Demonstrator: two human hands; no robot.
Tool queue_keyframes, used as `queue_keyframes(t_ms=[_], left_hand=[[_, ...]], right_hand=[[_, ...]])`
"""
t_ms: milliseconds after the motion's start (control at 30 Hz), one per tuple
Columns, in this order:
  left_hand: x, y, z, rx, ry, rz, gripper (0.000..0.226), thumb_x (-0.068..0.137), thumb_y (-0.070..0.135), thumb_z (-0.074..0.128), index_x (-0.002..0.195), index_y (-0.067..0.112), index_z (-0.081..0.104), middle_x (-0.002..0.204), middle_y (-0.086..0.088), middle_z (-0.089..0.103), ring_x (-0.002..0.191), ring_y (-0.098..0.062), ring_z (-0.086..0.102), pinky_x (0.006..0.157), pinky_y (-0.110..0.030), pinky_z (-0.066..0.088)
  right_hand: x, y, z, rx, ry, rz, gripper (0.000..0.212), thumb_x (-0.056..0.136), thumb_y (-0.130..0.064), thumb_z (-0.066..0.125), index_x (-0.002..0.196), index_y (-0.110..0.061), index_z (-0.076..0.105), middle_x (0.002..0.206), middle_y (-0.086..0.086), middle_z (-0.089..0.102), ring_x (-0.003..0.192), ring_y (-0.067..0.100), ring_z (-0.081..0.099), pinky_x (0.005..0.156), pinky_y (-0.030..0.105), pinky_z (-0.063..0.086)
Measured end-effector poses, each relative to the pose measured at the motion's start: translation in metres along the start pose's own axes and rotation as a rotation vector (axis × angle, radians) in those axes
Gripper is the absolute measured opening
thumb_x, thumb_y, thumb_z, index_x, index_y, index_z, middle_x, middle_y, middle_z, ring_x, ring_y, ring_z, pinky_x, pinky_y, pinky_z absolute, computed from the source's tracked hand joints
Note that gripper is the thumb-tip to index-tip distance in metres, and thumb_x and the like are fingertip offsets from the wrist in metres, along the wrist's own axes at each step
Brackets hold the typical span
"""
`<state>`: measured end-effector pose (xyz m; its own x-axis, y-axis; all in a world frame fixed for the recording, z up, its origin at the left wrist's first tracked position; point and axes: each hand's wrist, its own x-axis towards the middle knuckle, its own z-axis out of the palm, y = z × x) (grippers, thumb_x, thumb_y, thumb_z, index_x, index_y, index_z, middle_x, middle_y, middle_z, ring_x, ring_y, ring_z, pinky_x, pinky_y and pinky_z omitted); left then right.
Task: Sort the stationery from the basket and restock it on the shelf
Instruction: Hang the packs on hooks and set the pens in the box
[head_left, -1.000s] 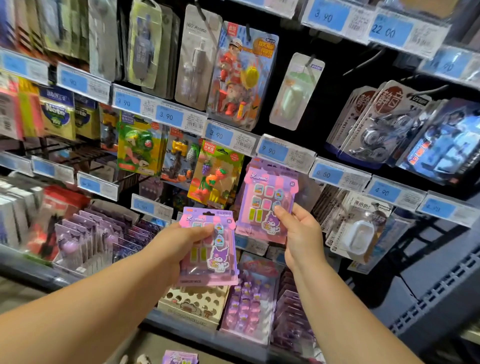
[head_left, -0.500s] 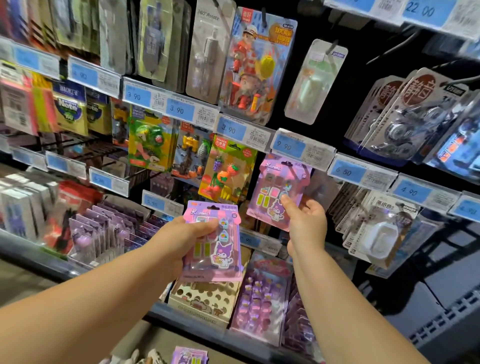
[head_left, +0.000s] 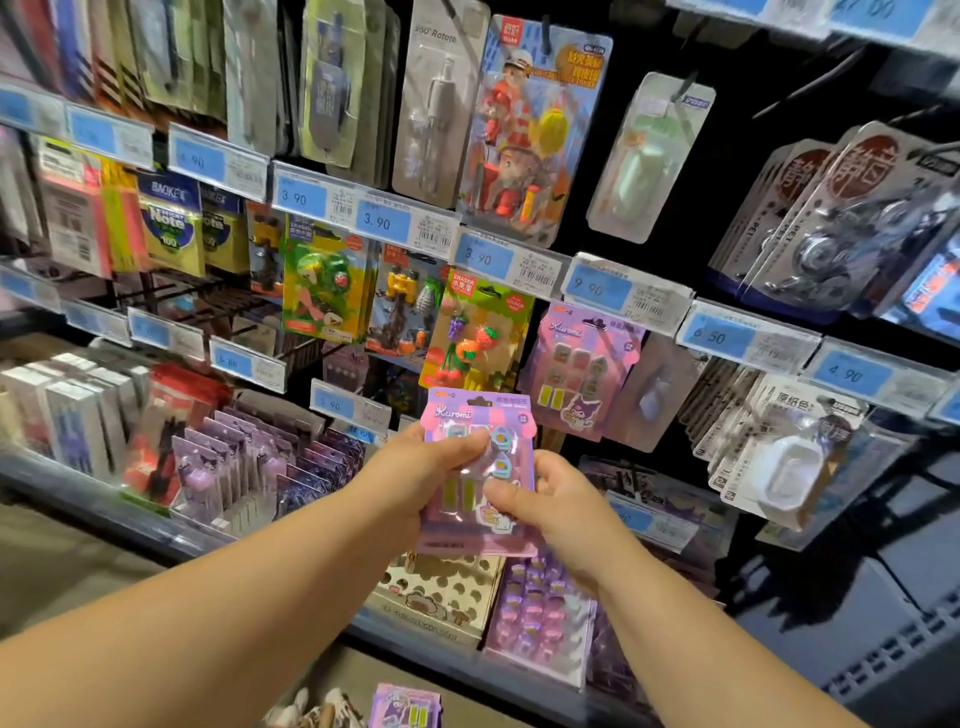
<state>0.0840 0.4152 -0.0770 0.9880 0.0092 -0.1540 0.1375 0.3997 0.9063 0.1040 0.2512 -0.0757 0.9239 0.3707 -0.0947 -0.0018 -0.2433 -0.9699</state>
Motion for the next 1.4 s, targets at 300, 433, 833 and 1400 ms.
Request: queue_keyframes(t_ms=[300, 433, 833, 1400], left_hand=[[0.0, -0.01, 0.017, 0.136, -0.065, 0.025, 0.027, 0.091, 0.017, 0.066, 0.115, 0.007, 0.056, 0.093, -0.014, 0.071, 0.057, -0.018, 0.066, 0.048, -0.027, 0.05], [0.007, -0.017, 0.029, 0.24, -0.036, 0.111, 0.019, 0.091, 0.022, 0.068, 0.108, 0.018, 0.06, 0.097, -0.004, 0.074, 0.073, -0.014, 0.067, 0.068, -0.03, 0.048], [0.023, -0.005, 0.062, 0.372, 0.082, 0.317, 0.015, 0.092, 0.021, 0.067, 0.091, 0.035, 0.063, 0.088, 0.008, 0.073, 0.086, -0.016, 0.071, 0.08, -0.034, 0.056], [0.041, -0.003, 0.08, 0.651, 0.291, 0.457, 0.025, 0.092, 0.039, 0.064, 0.109, 0.04, 0.045, 0.09, 0.01, 0.057, 0.077, -0.008, 0.057, 0.058, -0.024, 0.044]], right_hand=[[-0.006, 0.001, -0.015, 0.115, 0.222, -0.164, 0.034, 0.087, -0.006, 0.069, 0.118, -0.015, 0.058, 0.106, 0.004, 0.073, 0.096, 0.021, 0.071, 0.082, 0.038, 0.058], [-0.006, -0.003, -0.024, 0.185, 0.308, -0.219, 0.028, 0.088, -0.003, 0.066, 0.111, -0.017, 0.059, 0.101, 0.004, 0.074, 0.091, 0.022, 0.072, 0.075, 0.035, 0.059], [0.01, -0.008, -0.045, 0.207, 0.395, -0.287, 0.031, 0.093, -0.009, 0.061, 0.12, -0.023, 0.06, 0.107, -0.001, 0.073, 0.099, 0.02, 0.07, 0.09, 0.049, 0.055], [0.03, -0.013, -0.054, 0.028, 0.609, -0.321, 0.033, 0.085, -0.03, 0.072, 0.115, -0.035, 0.06, 0.082, -0.005, 0.072, 0.078, 0.01, 0.069, 0.077, 0.036, 0.056]])
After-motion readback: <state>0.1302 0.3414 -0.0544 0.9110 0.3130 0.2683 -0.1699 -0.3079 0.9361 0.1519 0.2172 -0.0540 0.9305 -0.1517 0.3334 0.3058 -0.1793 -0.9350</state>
